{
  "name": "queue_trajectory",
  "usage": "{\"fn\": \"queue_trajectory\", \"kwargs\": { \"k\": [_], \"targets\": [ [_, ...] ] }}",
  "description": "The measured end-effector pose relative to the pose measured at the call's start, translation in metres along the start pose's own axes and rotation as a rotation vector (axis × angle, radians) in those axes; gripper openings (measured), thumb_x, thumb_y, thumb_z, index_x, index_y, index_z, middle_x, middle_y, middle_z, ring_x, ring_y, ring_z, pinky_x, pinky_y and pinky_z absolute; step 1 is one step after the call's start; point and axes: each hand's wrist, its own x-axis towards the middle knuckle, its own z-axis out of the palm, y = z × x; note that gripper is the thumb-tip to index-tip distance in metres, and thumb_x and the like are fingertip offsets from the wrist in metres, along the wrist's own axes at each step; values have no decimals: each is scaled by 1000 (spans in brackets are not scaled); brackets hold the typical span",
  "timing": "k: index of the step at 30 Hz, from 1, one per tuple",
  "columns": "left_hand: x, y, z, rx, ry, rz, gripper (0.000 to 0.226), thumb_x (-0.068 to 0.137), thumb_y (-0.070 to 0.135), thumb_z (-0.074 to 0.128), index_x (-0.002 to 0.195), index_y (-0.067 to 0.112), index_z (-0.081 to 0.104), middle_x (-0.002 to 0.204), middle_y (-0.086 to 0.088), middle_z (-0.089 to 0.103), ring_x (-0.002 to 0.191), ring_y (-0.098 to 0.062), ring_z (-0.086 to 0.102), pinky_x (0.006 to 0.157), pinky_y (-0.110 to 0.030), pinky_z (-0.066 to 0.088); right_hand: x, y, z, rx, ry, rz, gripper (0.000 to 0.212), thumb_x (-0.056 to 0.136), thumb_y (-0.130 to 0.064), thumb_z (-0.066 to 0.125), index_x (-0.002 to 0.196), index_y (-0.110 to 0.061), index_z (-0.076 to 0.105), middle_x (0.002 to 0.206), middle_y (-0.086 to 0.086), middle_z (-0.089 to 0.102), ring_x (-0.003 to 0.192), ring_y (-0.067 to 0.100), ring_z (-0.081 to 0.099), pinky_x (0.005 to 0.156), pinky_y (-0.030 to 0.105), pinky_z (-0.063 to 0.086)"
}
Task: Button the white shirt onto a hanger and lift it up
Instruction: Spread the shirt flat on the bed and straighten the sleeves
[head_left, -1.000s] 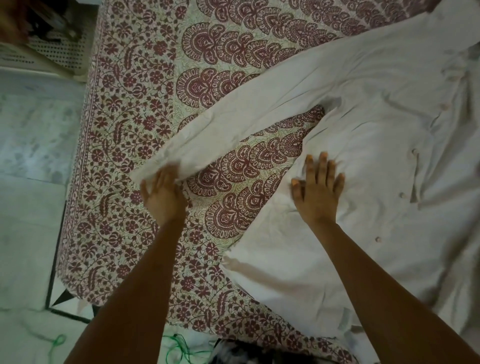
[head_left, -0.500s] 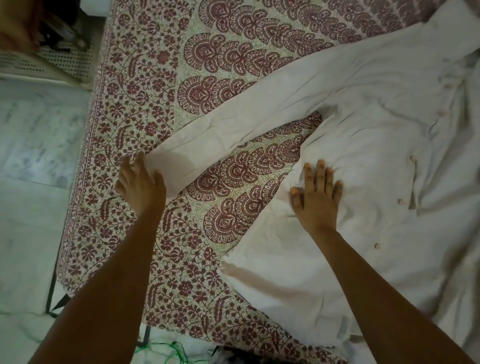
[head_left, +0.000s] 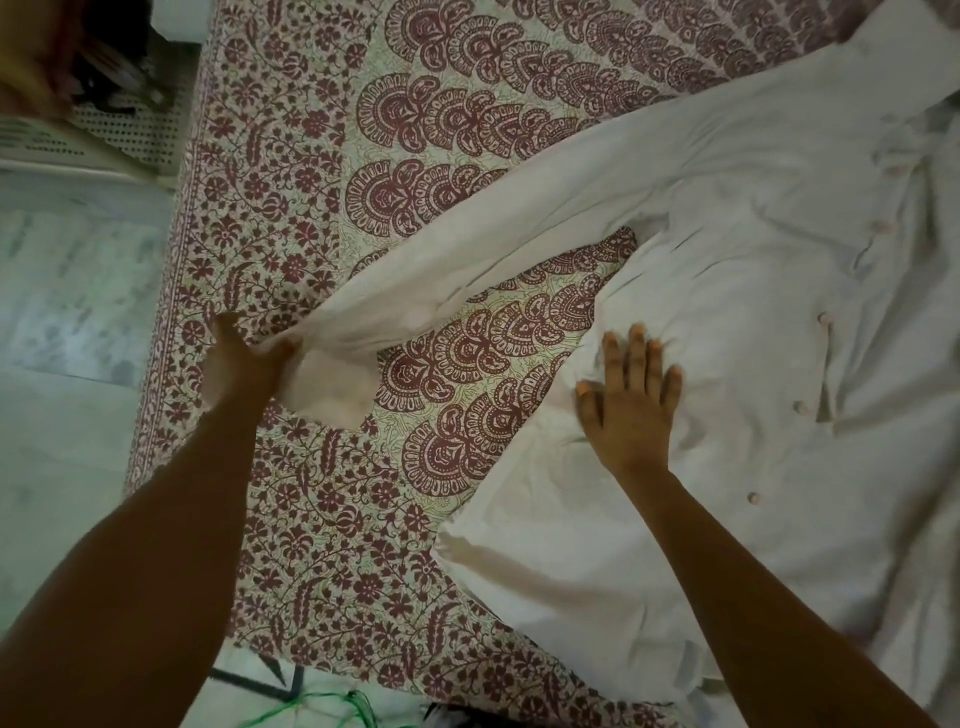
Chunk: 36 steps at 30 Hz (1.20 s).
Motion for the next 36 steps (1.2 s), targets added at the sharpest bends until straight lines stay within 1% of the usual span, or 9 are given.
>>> {"fn": "queue_trajectory", "kwargs": {
  "k": [3, 7, 12, 16, 20, 23, 27, 31, 36],
  "targets": [
    [-4, 9, 12, -46, 204, -63, 77, 71, 30, 77, 132, 13, 33, 134, -19, 46, 122, -36, 45, 101, -47, 37, 1, 1, -1, 4, -2, -8, 62, 89, -45, 27, 143, -13, 30, 150, 19, 28, 137, 38, 28, 109, 56, 20],
    [-32, 21, 27, -62, 404, 156, 42, 85, 34, 57, 118, 10, 48, 123, -12, 53, 115, -28, 47, 96, -34, 30, 0, 2, -1, 7, -18, -3, 63, 88, -46, 27, 143, -14, 28, 150, 18, 27, 138, 38, 27, 109, 56, 19],
    [-72, -12, 49, 91, 304, 370, 58, 84, 49, 45, 123, 6, 45, 119, -17, 51, 114, -32, 45, 101, -45, 27, 1, -1, -3, 22, -39, 8, 65, 86, -45, 28, 144, -15, 27, 151, 18, 25, 138, 38, 25, 109, 57, 18],
    [-76, -25, 45, 164, 304, 314, 33, 79, 18, 63, 107, 2, 55, 96, -21, 64, 89, -32, 59, 90, -42, 34, 1, -1, -3, 9, -33, 9, 64, 87, -43, 30, 144, -15, 27, 151, 18, 26, 138, 38, 26, 109, 57, 19],
    [-73, -16, 31, 187, 380, 261, 17, 71, -6, 50, 85, 3, 57, 77, -17, 63, 67, -30, 57, 78, -38, 36, 0, 0, -1, -10, -27, -1, 63, 88, -43, 31, 145, -15, 24, 152, 18, 24, 139, 38, 24, 110, 56, 18],
    [-78, -18, 37, 420, 141, 348, 11, 83, -1, 55, 94, 1, 54, 86, -18, 65, 68, -30, 60, 64, -40, 48, 0, -2, 0, -20, -19, 21, 62, 88, -39, 37, 144, -13, 27, 151, 18, 26, 138, 38, 27, 109, 57, 19],
    [-77, -18, 42, 431, -144, 292, 29, 84, 15, 62, 105, 4, 45, 107, -15, 60, 93, -38, 61, 80, -50, 50, 2, -2, -3, -17, -40, 29, 63, 86, -40, 38, 142, -13, 30, 149, 19, 29, 136, 38, 30, 108, 57, 21],
    [-81, -9, 32, 361, -70, 326, 11, 89, 19, 49, 95, 11, 53, 96, -12, 64, 83, -33, 59, 73, -35, 37, 0, 2, -17, 67, -94, 17, 64, 85, -44, 27, 141, -12, 35, 148, 19, 33, 135, 38, 32, 108, 58, 21],
    [-106, 53, 52, 191, 21, 548, 11, 88, 21, 51, 93, 15, 59, 92, -9, 66, 78, -33, 62, 70, -36, 45, -1, 26, -55, 133, -83, 176, 69, 85, -48, 18, 143, -12, 30, 149, 18, 30, 137, 35, 29, 110, 56, 18]
  ]
}}
